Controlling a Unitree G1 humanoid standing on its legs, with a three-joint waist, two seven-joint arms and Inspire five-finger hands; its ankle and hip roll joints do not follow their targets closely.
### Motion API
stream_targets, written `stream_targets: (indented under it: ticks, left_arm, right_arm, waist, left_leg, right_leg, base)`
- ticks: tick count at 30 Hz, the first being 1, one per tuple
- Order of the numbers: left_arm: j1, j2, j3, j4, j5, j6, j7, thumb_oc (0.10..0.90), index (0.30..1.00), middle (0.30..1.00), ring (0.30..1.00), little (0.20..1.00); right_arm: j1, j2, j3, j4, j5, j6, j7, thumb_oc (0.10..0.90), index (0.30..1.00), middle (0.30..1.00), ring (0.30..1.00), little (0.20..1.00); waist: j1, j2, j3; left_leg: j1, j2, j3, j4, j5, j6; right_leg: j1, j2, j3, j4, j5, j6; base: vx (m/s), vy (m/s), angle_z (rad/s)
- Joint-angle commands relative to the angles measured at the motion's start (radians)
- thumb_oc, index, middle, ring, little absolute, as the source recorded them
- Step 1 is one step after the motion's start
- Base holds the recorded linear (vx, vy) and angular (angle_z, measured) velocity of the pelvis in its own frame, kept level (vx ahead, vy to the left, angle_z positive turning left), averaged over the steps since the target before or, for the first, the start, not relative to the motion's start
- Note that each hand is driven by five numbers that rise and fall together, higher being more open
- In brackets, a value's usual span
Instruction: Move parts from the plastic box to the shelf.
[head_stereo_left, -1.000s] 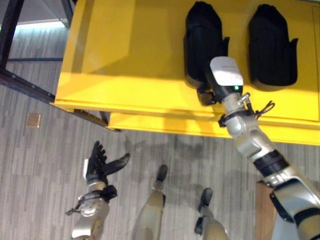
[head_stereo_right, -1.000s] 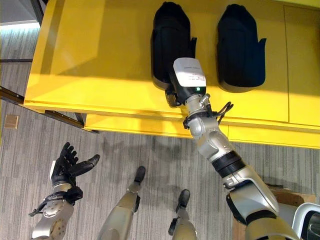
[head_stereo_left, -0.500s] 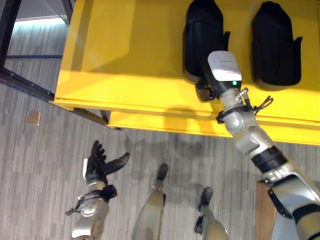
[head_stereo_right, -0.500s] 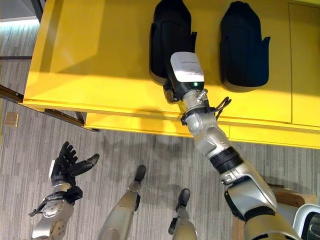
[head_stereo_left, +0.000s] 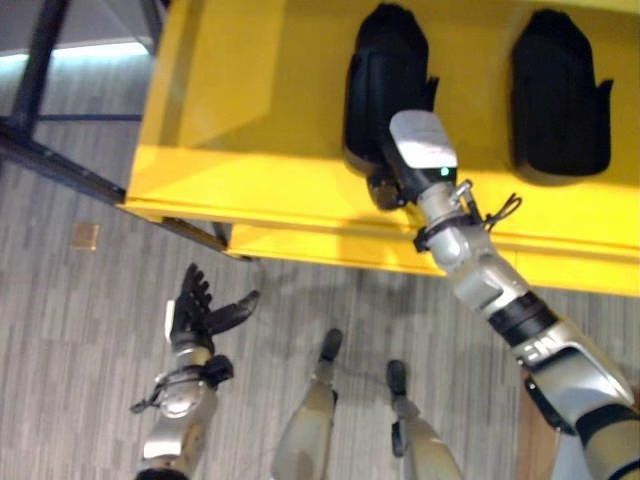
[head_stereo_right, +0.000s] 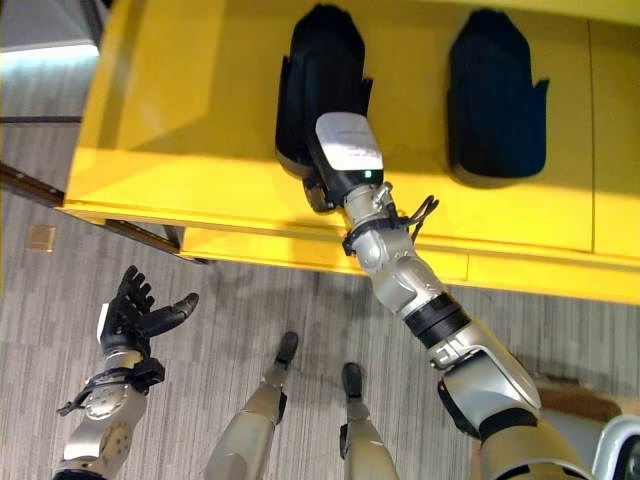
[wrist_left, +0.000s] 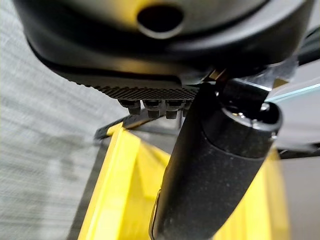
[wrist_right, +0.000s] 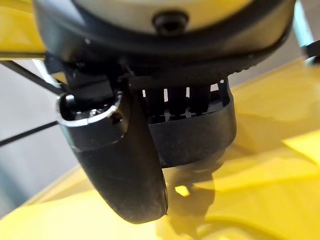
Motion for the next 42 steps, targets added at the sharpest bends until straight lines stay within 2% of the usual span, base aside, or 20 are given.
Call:
stream_targets:
  ticks: [1,5,6,7,9,10,11,12,13,14,15,17,19,22,28,32,42]
  left_arm:
    - [0.015,0.071,-0.021,-0.034,-0.035,-0.056,0.002,0.900,1.000,1.000,1.000,1.000]
    - [-0.003,0.066,-0.044,-0.024,-0.038,-0.051,-0.014,0.900,1.000,1.000,1.000,1.000]
    - [-0.010,0.066,-0.058,-0.022,-0.044,-0.045,-0.030,0.900,1.000,1.000,1.000,1.000]
    - [-0.011,0.064,-0.061,-0.021,-0.047,-0.043,-0.036,0.900,1.000,1.000,1.000,1.000]
    - [-0.013,0.065,-0.073,-0.018,-0.047,-0.034,-0.051,0.900,1.000,1.000,1.000,1.000]
    - [-0.012,0.066,-0.075,-0.017,-0.045,-0.029,-0.054,0.900,1.000,1.000,1.000,1.000]
    - [-0.012,0.067,-0.075,-0.017,-0.046,-0.029,-0.054,0.900,1.000,1.000,1.000,1.000]
    - [-0.004,0.071,-0.079,-0.022,-0.039,-0.022,-0.058,0.900,1.000,1.000,1.000,1.000]
    - [-0.004,0.071,-0.079,-0.022,-0.039,-0.022,-0.058,0.900,1.000,1.000,1.000,1.000]
    - [0.006,0.079,-0.064,-0.031,-0.034,-0.021,-0.049,0.900,1.000,1.000,1.000,1.000]
    - [0.007,0.079,-0.064,-0.031,-0.034,-0.021,-0.049,0.900,1.000,1.000,1.000,1.000]
    - [0.024,0.075,-0.050,-0.037,-0.036,-0.021,-0.045,0.900,1.000,1.000,1.000,1.000]
    - [0.032,0.065,-0.052,-0.035,-0.037,-0.020,-0.046,0.900,1.000,1.000,1.000,1.000]
    - [0.030,0.077,-0.064,-0.042,-0.014,-0.023,-0.055,0.900,1.000,1.000,1.000,1.000]
    - [0.024,0.094,-0.060,-0.054,-0.013,-0.037,-0.039,0.900,1.000,1.000,1.000,1.000]
    - [0.023,0.097,-0.067,-0.064,-0.016,-0.044,-0.038,0.900,1.000,1.000,1.000,1.000]
    - [-0.003,0.114,-0.085,-0.065,-0.004,-0.047,-0.041,0.900,1.000,1.000,1.000,1.000]
  right_arm:
    - [-0.120,0.047,-0.038,-0.015,0.012,-0.075,-0.069,0.400,0.300,0.300,0.300,0.300]
    - [-0.082,0.024,-0.049,0.000,0.037,-0.082,-0.075,0.400,0.300,0.300,0.300,0.300]
    - [-0.063,0.002,-0.064,0.011,0.046,-0.083,-0.077,0.400,0.300,0.300,0.300,0.300]
    - [-0.058,-0.004,-0.073,0.019,0.052,-0.082,-0.079,0.400,0.300,0.300,0.300,0.300]
    - [-0.046,-0.012,-0.083,0.042,0.066,-0.076,-0.085,0.400,0.300,0.300,0.300,0.300]
    - [-0.040,-0.014,-0.094,0.050,0.070,-0.072,-0.091,0.400,0.300,0.300,0.300,0.300]
    - [-0.040,-0.014,-0.095,0.051,0.070,-0.072,-0.091,0.400,0.300,0.300,0.300,0.300]
    - [-0.028,-0.012,-0.103,0.063,0.082,-0.069,-0.093,0.400,0.300,0.300,0.300,0.300]
    - [-0.028,-0.012,-0.103,0.063,0.082,-0.069,-0.093,0.400,0.300,0.300,0.300,0.300]
    - [-0.030,-0.010,-0.098,0.077,0.080,-0.064,-0.104,0.400,0.300,0.300,0.300,0.300]
    - [-0.030,-0.009,-0.098,0.077,0.080,-0.064,-0.105,0.400,0.300,0.300,0.300,0.300]
    - [-0.020,-0.010,-0.093,0.072,0.078,-0.061,-0.097,0.400,0.300,0.300,0.300,0.300]
    - [0.011,-0.017,-0.110,0.057,0.074,-0.061,-0.091,0.400,0.300,0.300,0.300,0.300]
    - [0.045,-0.025,-0.142,0.025,0.076,-0.062,-0.096,0.400,0.300,0.300,0.300,0.300]
    - [-0.004,-0.036,-0.143,0.024,0.058,-0.048,-0.101,0.400,0.300,0.300,0.300,0.300]
    - [-0.053,-0.061,-0.146,0.037,0.053,-0.036,-0.112,0.400,0.300,0.300,0.300,0.300]
    - [-0.140,-0.103,-0.126,0.101,0.050,-0.019,-0.126,0.400,0.300,0.300,0.300,0.300]
  waist:
    - [0.028,-0.084,-0.100]
    - [0.005,-0.075,-0.104]
    - [-0.015,-0.067,-0.098]
    - [-0.020,-0.066,-0.095]
    - [-0.032,-0.067,-0.089]
    - [-0.040,-0.069,-0.089]
    - [-0.040,-0.069,-0.090]
    - [-0.046,-0.074,-0.095]
    - [-0.046,-0.074,-0.095]
    - [-0.041,-0.076,-0.101]
    - [-0.041,-0.076,-0.101]
    - [-0.034,-0.070,-0.108]
    - [-0.039,-0.053,-0.128]
    - [-0.035,-0.033,-0.144]
    - [-0.020,-0.028,-0.154]
    - [-0.025,-0.023,-0.148]
    - [-0.049,-0.005,-0.117]
  left_leg:
    - [0.074,-0.070,0.091,-0.092,-0.033,0.098]
    - [0.067,-0.075,0.062,-0.052,-0.031,0.083]
    - [0.048,-0.088,0.085,0.034,-0.057,0.070]
    - [0.038,-0.092,0.099,0.069,-0.063,0.065]
    - [0.006,-0.071,0.130,0.115,-0.069,0.058]
    - [-0.005,-0.039,0.148,0.114,-0.056,0.056]
    - [-0.005,-0.039,0.147,0.112,-0.055,0.055]
    - [-0.009,0.011,0.143,0.082,-0.023,0.048]
    - [-0.009,0.011,0.143,0.082,-0.023,0.048]
    - [-0.001,0.039,0.086,0.035,0.011,0.035]
    - [0.001,0.040,0.085,0.031,0.013,0.034]
    - [0.032,0.035,0.019,-0.002,0.003,0.036]
    - [0.067,0.046,0.050,-0.064,0.004,0.029]
    - [0.088,0.023,0.080,-0.095,-0.001,0.034]
    - [0.084,0.005,0.135,-0.110,-0.017,0.046]
    - [0.051,-0.014,0.179,-0.068,-0.042,0.056]
    - [0.004,-0.027,0.225,-0.022,-0.068,0.066]
  right_leg:
    - [-0.055,-0.041,-0.049,0.059,-0.032,0.026]
    - [-0.035,-0.037,-0.076,0.069,-0.057,0.007]
    - [-0.028,-0.047,-0.108,0.082,-0.069,-0.004]
    - [-0.024,-0.053,-0.117,0.085,-0.068,-0.008]
    - [-0.013,-0.062,-0.133,0.088,-0.068,-0.016]
    - [-0.010,-0.069,-0.140,0.091,-0.070,-0.017]
    - [-0.010,-0.068,-0.141,0.092,-0.071,-0.017]
    - [-0.003,-0.079,-0.149,0.095,-0.074,-0.015]
    - [-0.003,-0.079,-0.149,0.095,-0.074,-0.015]
    - [0.003,-0.080,-0.135,0.096,-0.078,-0.010]
    - [0.003,-0.080,-0.136,0.096,-0.078,-0.011]
    - [0.011,-0.077,-0.104,0.093,-0.084,-0.005]
    - [0.023,-0.082,-0.095,0.074,-0.081,0.000]
    - [0.031,-0.120,-0.110,0.039,-0.061,0.019]
    - [0.001,-0.157,-0.094,0.004,-0.020,0.051]
    - [-0.031,-0.179,-0.076,-0.008,0.001,0.066]
    - [-0.086,-0.188,-0.042,-0.004,0.019,0.073]
  base:
    - [-0.05,-0.276,0.61]
    - [-0.05,-0.135,0.61]
    - [-0.11,-0.139,0.55]
    - [-0.11,-0.099,0.67]
    - [-0.07,-0.037,0.69]
    - [-0.03,-0.019,0.48]
    - [-0.01,0.004,0.33]
    - [0.01,0.008,0.30]
    - [0.07,0.062,0.29]
    - [0.06,0.048,0.28]
    - [0.09,0.091,0.26]
    - [0.11,0.125,0.16]
    - [0.17,0.203,-0.29]
    - [0.11,0.195,-0.39]
    - [0.03,0.125,-0.03]
    - [0.00,0.098,-0.19]
    - [-0.02,0.033,-0.12]
